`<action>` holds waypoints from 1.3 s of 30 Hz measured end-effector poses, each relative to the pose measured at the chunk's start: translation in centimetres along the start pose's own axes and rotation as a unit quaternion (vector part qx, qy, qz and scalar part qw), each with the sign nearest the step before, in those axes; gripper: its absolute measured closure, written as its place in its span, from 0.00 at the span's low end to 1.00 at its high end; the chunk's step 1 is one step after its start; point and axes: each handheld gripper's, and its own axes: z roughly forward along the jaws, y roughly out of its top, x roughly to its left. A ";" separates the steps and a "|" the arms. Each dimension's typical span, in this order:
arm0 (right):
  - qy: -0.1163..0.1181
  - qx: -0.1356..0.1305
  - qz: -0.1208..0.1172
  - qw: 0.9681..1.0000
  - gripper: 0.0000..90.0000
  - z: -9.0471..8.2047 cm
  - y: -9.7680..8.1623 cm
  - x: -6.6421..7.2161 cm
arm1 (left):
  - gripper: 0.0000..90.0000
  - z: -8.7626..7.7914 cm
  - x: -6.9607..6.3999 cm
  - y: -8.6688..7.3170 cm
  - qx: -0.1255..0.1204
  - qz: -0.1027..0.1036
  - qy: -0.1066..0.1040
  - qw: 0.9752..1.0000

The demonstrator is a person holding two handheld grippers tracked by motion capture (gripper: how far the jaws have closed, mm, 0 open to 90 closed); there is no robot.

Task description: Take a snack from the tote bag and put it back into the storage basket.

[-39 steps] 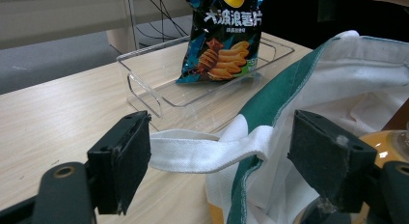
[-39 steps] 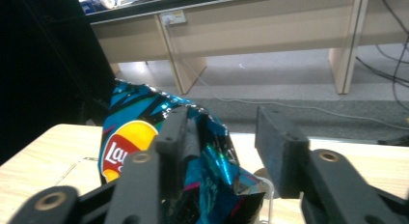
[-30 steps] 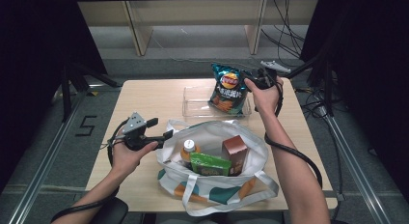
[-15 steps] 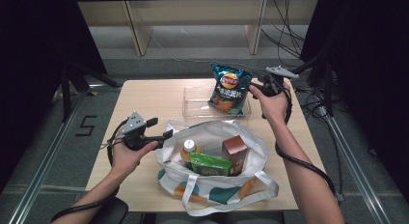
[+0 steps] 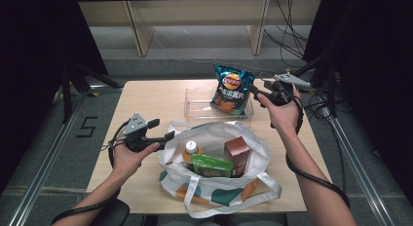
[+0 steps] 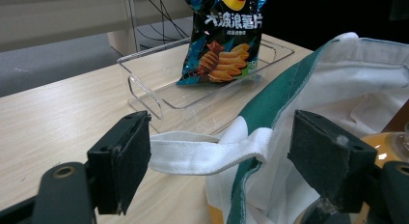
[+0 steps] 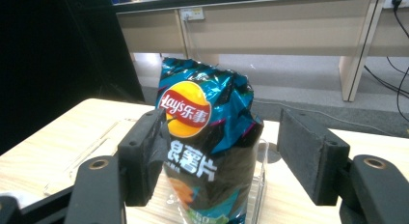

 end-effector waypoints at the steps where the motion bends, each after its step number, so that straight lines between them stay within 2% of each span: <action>1: 0.002 0.000 0.001 1.000 0.40 -0.3 0.0 0.1 | 0.24 0.0 0.0 0.0 0.000 0.001 -0.002 1.000; 2: 0.003 0.005 0.006 1.000 0.41 -0.7 0.0 0.3 | 0.24 0.1 0.0 0.0 0.000 0.002 -0.004 1.000; 4: 0.004 0.001 -0.002 1.000 0.41 -0.9 0.0 0.3 | 0.24 0.1 0.0 0.0 -0.001 0.003 -0.006 1.000; 5: 0.010 -0.005 -0.014 1.000 0.41 -1.1 0.0 0.2 | 0.24 0.1 0.0 0.0 0.001 0.004 -0.004 1.000; 7: 0.013 -0.003 -0.009 1.000 0.42 -1.9 -0.1 0.7 | 0.24 0.1 0.0 0.0 0.001 0.002 -0.003 1.000; 10: 0.018 -0.004 -0.016 1.000 0.43 -2.3 -0.2 1.1 | 0.24 0.1 0.0 0.0 -0.002 0.001 -0.005 1.000; 11: 0.025 0.003 -0.008 1.000 0.45 -3.0 -0.2 1.7 | 0.24 0.0 0.0 0.0 0.001 0.001 -0.001 1.000; 12: 0.025 0.003 -0.008 1.000 0.45 -3.0 -0.2 1.7 | 0.24 0.0 0.0 0.0 0.001 0.000 -0.001 1.000; 14: 0.038 -0.003 -0.024 0.999 0.45 -3.7 -0.4 2.2 | 0.24 0.0 0.1 0.0 0.000 0.001 -0.001 1.000; 18: 0.050 0.003 -0.020 0.999 0.45 -4.9 -0.9 3.2 | 0.24 0.0 0.1 -0.1 0.001 0.000 -0.002 1.000; 22: 0.058 0.004 -0.027 0.998 0.45 -5.7 -1.4 3.6 | 0.24 0.0 0.2 -0.2 -0.001 0.000 -0.007 1.000; 23: 0.060 0.007 -0.018 0.998 0.45 -6.3 -1.8 4.0 | 0.24 0.0 0.1 -0.2 0.002 0.002 -0.003 1.000; 24: 0.061 0.008 -0.025 0.998 0.45 -6.5 -2.0 3.9 | 0.24 0.0 0.1 -0.3 0.002 0.001 -0.002 1.000; 25: 0.063 0.012 -0.017 0.998 0.45 -6.9 -2.2 4.1 | 0.24 0.0 0.1 -0.3 0.002 0.001 -0.002 1.000; 30: 0.068 0.017 -0.020 0.997 0.45 -8.2 -3.2 4.5 | 0.24 0.0 0.2 -0.4 0.002 -0.001 -0.003 1.000; 32: 0.069 0.020 -0.011 0.997 0.45 -8.7 -3.5 4.7 | 0.24 -0.1 0.3 -0.5 0.003 -0.001 -0.002 1.000; 33: 0.069 0.020 -0.011 0.997 0.45 -8.7 -3.5 4.7 | 0.24 -0.1 0.3 -0.5 0.003 -0.001 -0.002 1.000; 35: 0.071 0.012 -0.025 0.997 0.45 -9.1 -3.8 4.5 | 0.24 0.1 0.3 -0.6 0.002 -0.002 -0.004 1.000; 37: 0.073 0.009 -0.027 0.997 0.45 -9.2 -3.9 4.4 | 0.24 0.1 0.3 -0.6 0.002 -0.002 -0.005 1.000; 38: 0.070 0.014 -0.014 0.997 0.45 -9.5 -3.9 4.6 | 0.24 0.1 0.3 -0.5 0.001 0.001 -0.007 1.000; 39: 0.074 0.009 -0.021 0.997 0.45 -9.5 -3.9 4.5 | 0.24 0.1 0.3 -0.5 0.001 0.001 -0.007 1.000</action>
